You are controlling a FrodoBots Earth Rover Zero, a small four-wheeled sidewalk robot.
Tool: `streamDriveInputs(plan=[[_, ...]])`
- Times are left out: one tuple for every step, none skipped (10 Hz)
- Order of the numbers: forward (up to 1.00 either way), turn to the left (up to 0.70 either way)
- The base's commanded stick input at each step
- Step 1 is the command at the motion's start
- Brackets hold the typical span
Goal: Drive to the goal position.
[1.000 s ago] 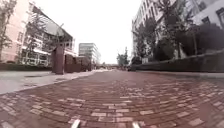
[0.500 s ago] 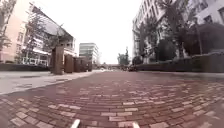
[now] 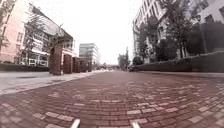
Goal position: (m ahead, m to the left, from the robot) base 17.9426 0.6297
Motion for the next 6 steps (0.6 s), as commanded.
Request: streamDriveInputs(plan=[[0.7, 0.0], [0.7, 0.0], [0.7, 0.0], [0.7, 0.0], [0.7, 0.0], [0.7, 0.0]])
